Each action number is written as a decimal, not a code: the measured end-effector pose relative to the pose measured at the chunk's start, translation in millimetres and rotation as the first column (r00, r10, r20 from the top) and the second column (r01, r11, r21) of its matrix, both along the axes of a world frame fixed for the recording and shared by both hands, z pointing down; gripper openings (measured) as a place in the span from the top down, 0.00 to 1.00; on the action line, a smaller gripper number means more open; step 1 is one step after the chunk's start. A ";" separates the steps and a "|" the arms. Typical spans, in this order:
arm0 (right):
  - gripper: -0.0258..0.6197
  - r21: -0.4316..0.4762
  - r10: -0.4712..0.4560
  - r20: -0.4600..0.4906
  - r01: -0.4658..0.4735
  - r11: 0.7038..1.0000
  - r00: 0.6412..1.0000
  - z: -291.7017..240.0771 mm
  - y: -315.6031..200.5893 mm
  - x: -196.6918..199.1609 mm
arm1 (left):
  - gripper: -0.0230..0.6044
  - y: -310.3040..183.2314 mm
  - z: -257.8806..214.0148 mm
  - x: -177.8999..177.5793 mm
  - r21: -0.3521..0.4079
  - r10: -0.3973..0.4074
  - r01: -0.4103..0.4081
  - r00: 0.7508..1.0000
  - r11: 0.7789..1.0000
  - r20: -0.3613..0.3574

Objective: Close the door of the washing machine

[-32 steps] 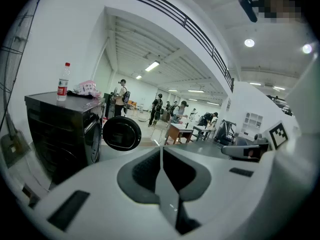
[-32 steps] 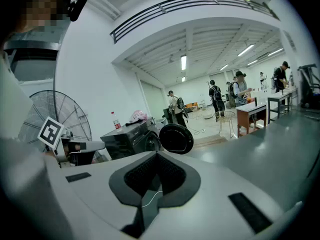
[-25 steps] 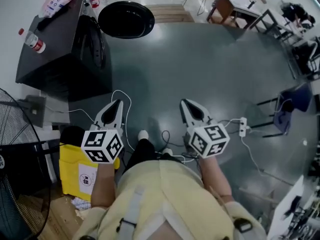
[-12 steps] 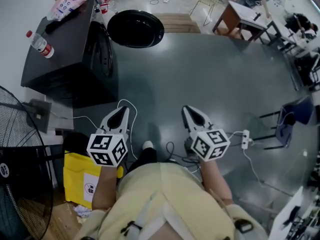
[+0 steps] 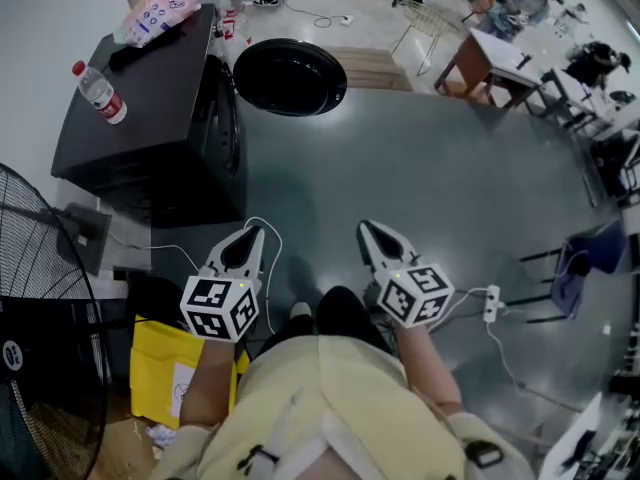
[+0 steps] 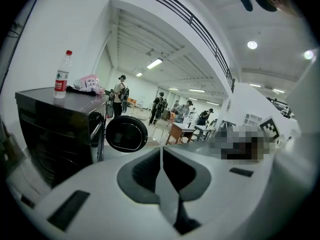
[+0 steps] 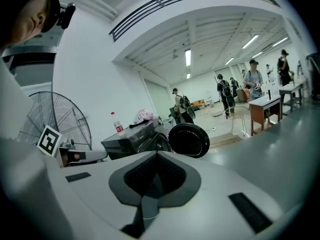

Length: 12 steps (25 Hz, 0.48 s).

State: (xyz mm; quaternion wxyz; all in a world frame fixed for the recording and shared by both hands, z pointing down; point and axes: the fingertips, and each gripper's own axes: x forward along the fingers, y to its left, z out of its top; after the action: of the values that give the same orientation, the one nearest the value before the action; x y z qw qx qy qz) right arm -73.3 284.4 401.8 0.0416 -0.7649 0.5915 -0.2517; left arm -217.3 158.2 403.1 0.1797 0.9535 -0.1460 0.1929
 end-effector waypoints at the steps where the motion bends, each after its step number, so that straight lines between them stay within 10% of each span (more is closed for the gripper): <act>1: 0.95 -0.005 -0.005 -0.011 0.005 1.000 1.000 -1.0 -2.9 1.3 | 0.93 -1.8 0.1 1.0 -0.002 -0.004 0.004 1.000 1.000 -0.004; 12: 0.95 -0.012 -0.057 -0.025 0.057 0.998 0.998 13.7 -57.4 54.7 | 0.93 -42.5 1.3 28.6 0.022 -0.097 0.098 0.995 0.995 -0.006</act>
State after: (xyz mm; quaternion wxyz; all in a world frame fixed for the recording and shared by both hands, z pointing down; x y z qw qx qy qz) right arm -18.6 227.0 415.6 0.0228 -0.7511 0.6120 -0.2465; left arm -188.7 115.8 404.4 0.1785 0.9477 -0.1940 0.1799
